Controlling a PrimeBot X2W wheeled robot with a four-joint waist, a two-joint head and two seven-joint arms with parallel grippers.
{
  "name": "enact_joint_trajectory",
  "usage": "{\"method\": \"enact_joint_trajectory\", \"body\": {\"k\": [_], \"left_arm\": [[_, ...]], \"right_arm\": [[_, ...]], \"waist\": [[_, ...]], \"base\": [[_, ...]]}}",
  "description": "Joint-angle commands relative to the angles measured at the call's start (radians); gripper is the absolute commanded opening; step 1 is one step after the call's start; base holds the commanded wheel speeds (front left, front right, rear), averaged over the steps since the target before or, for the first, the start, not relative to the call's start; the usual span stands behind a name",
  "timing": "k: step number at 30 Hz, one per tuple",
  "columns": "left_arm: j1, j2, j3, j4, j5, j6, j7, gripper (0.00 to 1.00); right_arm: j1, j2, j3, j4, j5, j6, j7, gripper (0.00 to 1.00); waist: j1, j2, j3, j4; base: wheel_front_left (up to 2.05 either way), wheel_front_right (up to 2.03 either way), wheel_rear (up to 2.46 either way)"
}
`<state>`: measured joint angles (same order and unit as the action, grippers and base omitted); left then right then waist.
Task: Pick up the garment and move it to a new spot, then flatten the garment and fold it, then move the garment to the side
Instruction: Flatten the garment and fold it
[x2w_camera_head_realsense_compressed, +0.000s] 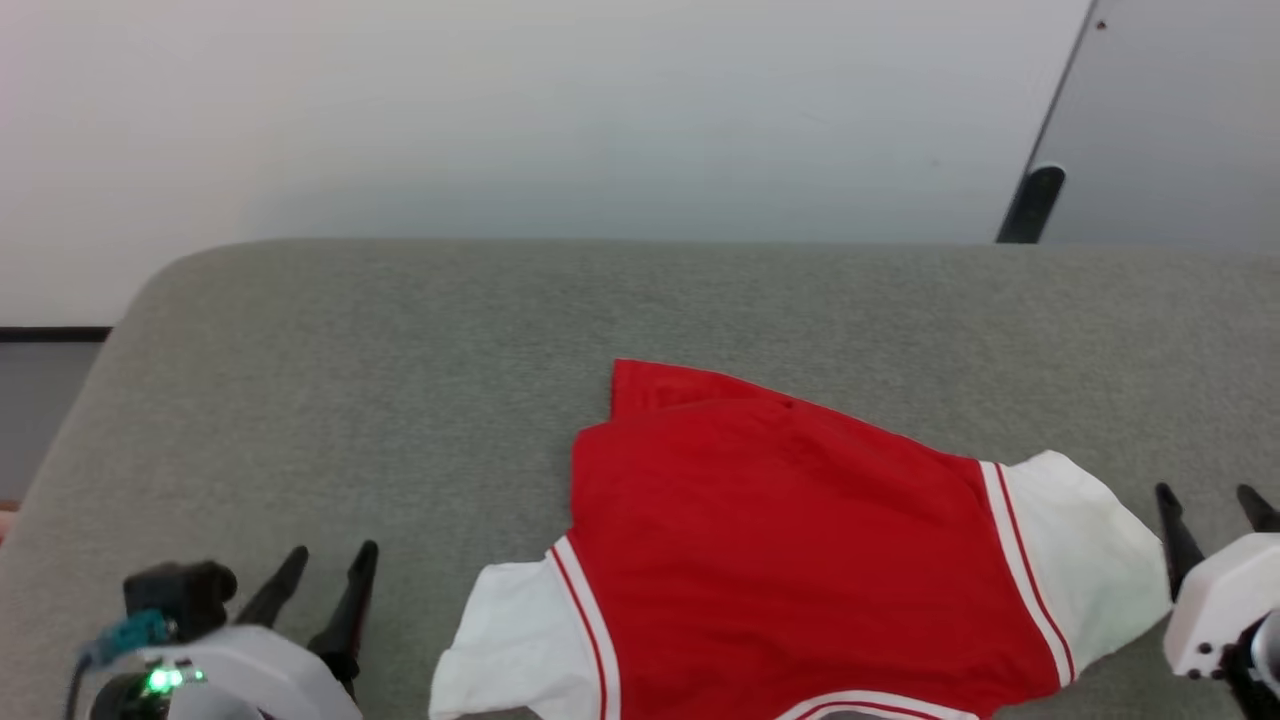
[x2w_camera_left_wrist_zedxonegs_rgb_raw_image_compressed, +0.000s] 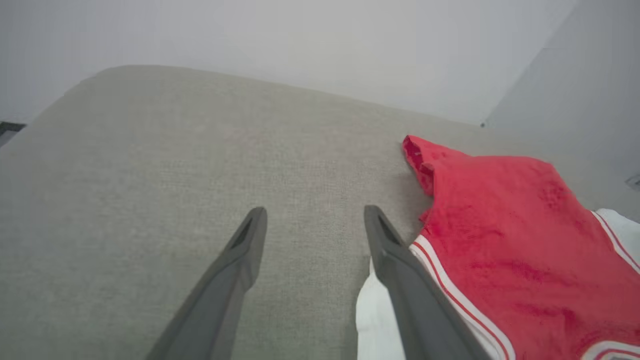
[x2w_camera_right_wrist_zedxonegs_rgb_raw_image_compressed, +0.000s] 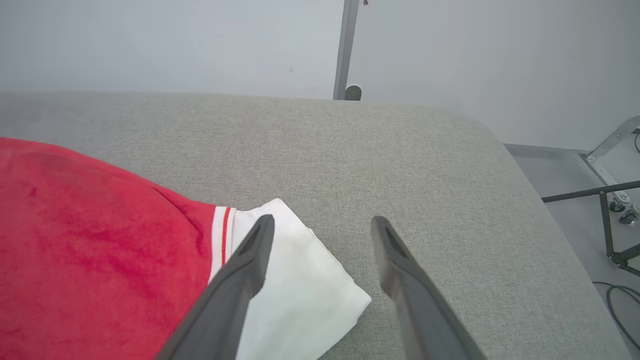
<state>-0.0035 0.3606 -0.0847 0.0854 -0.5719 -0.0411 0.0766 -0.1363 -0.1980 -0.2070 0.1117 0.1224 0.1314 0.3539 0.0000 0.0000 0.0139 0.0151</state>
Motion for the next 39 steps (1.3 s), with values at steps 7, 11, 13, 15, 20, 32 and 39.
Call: {"method": "enact_joint_trajectory", "body": {"k": [7,11,13,15,20,32,39], "left_arm": [[-0.056,0.058,-0.012,-0.083,-0.198,0.067,0.477,1.0],[-0.108,0.1,-0.02,-0.132,-0.249,0.155,0.7,1.0],[-0.132,0.115,-0.033,-0.146,-0.266,0.201,0.799,1.0],[-0.159,0.131,-0.049,-0.158,-0.268,0.242,0.882,1.0],[-0.185,0.159,-0.097,-0.17,-0.256,0.343,1.053,1.0],[-0.18,0.17,-0.143,-0.117,-0.252,0.385,1.147,1.0],[-0.205,0.133,-0.138,-0.02,-0.282,0.344,1.109,1.0]], "right_arm": [[0.023,0.047,0.026,-0.039,0.001,-0.001,-0.013,1.0],[0.008,0.052,0.027,-0.039,0.003,-0.001,-0.015,1.0],[0.003,0.054,0.029,-0.035,0.003,-0.001,-0.018,1.0],[-0.003,0.057,0.031,-0.031,0.004,-0.001,-0.019,1.0],[-0.009,0.063,0.037,-0.02,0.009,-0.001,-0.021,1.0],[-0.014,0.064,0.04,-0.016,0.021,-0.001,-0.017,1.0],[-0.028,0.057,0.045,-0.011,0.028,-0.001,-0.019,1.0]], "waist": [[0.0,0.0,0.048,-0.062],[0.0,0.0,0.062,-0.073],[0.0,0.0,0.067,-0.078],[0.0,0.0,0.071,-0.083],[0.0,0.0,0.078,-0.092],[0.0,0.0,0.11,-0.105],[0.0,0.0,0.131,-0.104]], "base": [[0.0,0.0,0.0],[0.0,0.0,0.0],[0.0,0.0,0.0],[0.0,0.0,0.0],[0.0,0.0,0.0],[0.0,0.0,0.0],[0.0,0.0,0.0]]}}
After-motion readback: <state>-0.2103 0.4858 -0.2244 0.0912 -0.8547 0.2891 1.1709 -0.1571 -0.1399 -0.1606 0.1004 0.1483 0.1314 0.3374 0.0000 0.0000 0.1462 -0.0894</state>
